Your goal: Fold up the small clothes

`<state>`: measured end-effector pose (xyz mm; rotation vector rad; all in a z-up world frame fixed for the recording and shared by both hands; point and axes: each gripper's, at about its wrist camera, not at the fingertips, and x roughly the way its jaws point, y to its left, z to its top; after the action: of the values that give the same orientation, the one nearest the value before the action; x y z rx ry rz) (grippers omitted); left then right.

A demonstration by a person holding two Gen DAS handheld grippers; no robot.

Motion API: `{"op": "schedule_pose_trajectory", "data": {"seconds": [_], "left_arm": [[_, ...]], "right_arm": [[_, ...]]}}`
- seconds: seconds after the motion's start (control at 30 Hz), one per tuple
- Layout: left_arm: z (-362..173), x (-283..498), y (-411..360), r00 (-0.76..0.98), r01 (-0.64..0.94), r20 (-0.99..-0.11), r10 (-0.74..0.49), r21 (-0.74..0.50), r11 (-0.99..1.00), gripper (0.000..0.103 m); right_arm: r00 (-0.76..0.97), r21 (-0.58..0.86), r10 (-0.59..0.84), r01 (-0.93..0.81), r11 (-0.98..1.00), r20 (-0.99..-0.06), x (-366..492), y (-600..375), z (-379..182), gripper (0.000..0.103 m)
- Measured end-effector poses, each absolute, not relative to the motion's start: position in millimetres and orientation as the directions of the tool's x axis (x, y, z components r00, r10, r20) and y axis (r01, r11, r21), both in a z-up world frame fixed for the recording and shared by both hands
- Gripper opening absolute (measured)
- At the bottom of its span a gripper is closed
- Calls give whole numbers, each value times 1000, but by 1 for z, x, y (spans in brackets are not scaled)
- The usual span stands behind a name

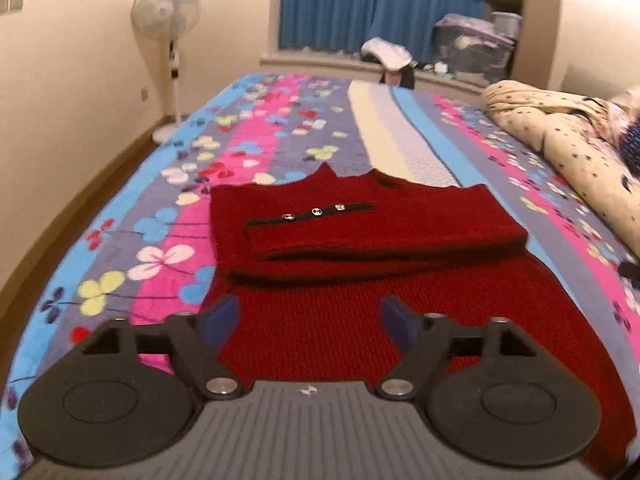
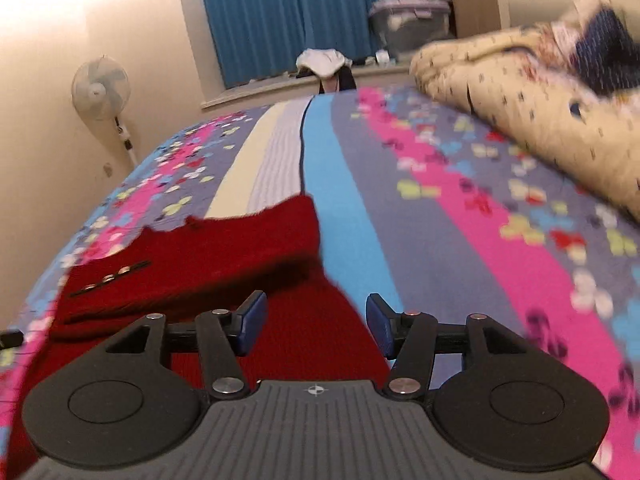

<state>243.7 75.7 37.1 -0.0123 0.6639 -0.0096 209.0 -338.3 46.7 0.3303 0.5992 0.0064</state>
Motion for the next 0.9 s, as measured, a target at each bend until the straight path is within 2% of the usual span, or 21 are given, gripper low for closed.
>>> {"op": "schedule_pose_trajectory", "data": {"seconds": [0.13,0.27,0.47,0.57,0.7,0.8,0.9], "left_arm": [[38,185,81,827,-10,-560,41,57,998,87],[29,141,100,814,-64,-576,75,40,997,87],[21,97,121,819,-64,-569,69,29,998,87],[13,87,121,804,-73,-586,97,65,995,87],[7,85,116,823,-75,-561,86,44,996,87],[-12,87,116,796,-104,-599,93,16,994,87],[-33,89,127,746,-153,-658,108,-11,988,87]], "right_arm": [[857,296,113,48,954,-502,169,-336,58,57],[872,231,129,-19,973,-472,139,-331,61,57],[852,186,170,-87,979,-495,114,-330,56,55],[842,184,160,-73,980,-516,110,-332,53,55],[846,190,148,-57,980,-513,107,-340,39,56],[790,169,126,-28,985,-600,116,-346,19,56],[780,188,147,-38,981,-608,115,-356,10,58]]}}
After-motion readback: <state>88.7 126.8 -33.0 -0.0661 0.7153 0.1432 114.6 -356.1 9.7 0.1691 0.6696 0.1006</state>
